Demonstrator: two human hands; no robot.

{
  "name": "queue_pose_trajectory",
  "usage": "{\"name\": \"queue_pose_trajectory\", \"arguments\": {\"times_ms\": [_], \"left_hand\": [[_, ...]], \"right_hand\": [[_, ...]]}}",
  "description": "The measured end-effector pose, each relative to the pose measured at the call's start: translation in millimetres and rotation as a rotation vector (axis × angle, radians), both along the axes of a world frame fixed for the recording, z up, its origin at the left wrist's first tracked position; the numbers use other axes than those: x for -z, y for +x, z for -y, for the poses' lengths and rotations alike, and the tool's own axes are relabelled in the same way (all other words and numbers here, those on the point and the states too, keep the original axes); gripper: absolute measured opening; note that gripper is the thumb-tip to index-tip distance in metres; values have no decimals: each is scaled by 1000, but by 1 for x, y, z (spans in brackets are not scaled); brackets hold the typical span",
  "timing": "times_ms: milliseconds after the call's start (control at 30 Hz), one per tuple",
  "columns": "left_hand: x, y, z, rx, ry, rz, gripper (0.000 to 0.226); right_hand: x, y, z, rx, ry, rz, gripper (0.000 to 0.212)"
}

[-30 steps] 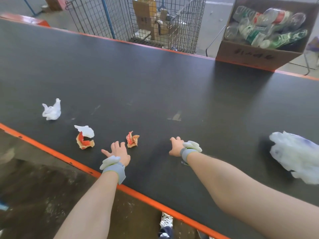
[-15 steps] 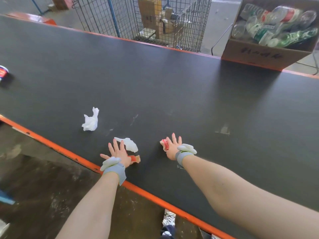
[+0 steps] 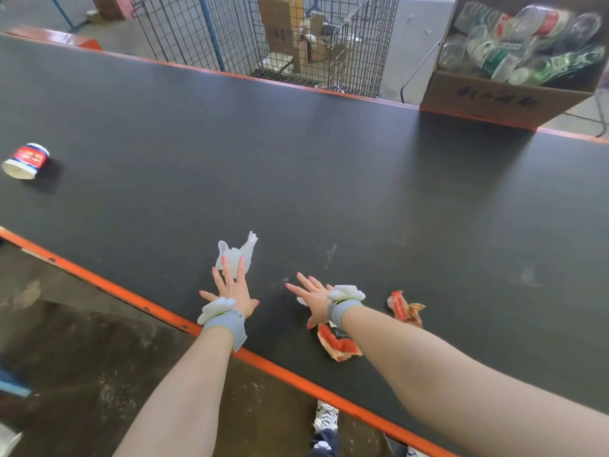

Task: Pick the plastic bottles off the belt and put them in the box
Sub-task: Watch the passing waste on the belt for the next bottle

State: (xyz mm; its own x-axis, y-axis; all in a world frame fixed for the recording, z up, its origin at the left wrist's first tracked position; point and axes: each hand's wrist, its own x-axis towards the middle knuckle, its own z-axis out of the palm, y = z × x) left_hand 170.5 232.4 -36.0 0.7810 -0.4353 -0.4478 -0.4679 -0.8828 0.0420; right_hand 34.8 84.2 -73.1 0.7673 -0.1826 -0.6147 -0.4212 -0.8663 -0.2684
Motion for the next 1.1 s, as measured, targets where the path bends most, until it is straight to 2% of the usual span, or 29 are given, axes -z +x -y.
{"name": "queue_pose_trajectory", "arguments": {"times_ms": [67,167,367,533,800,933,1100], "left_hand": [[2,0,2,18,1,-31,107],[5,-2,10,77,-17,-90,105],[-2,-15,48,179,-169,-130,96],[-9,-19,62,216,-231,-48,93],[-15,-13,57,230,-257,49,70],[-16,-14,55,188,-178,66,79],[-16,-15,51,158,-66,-11,90]], "right_hand": [[13,-6,9,94,-49,-26,89],[25,-12,26,243,-91,-35,99],[24,-9,55,346,-99,50,108],[-26,-13,53,313,-93,123,100],[-43,-13,57,260,-81,156,92],[-40,-16,60,241,-140,51,94],[-46,-17,62,254,-170,-39,106]]}}
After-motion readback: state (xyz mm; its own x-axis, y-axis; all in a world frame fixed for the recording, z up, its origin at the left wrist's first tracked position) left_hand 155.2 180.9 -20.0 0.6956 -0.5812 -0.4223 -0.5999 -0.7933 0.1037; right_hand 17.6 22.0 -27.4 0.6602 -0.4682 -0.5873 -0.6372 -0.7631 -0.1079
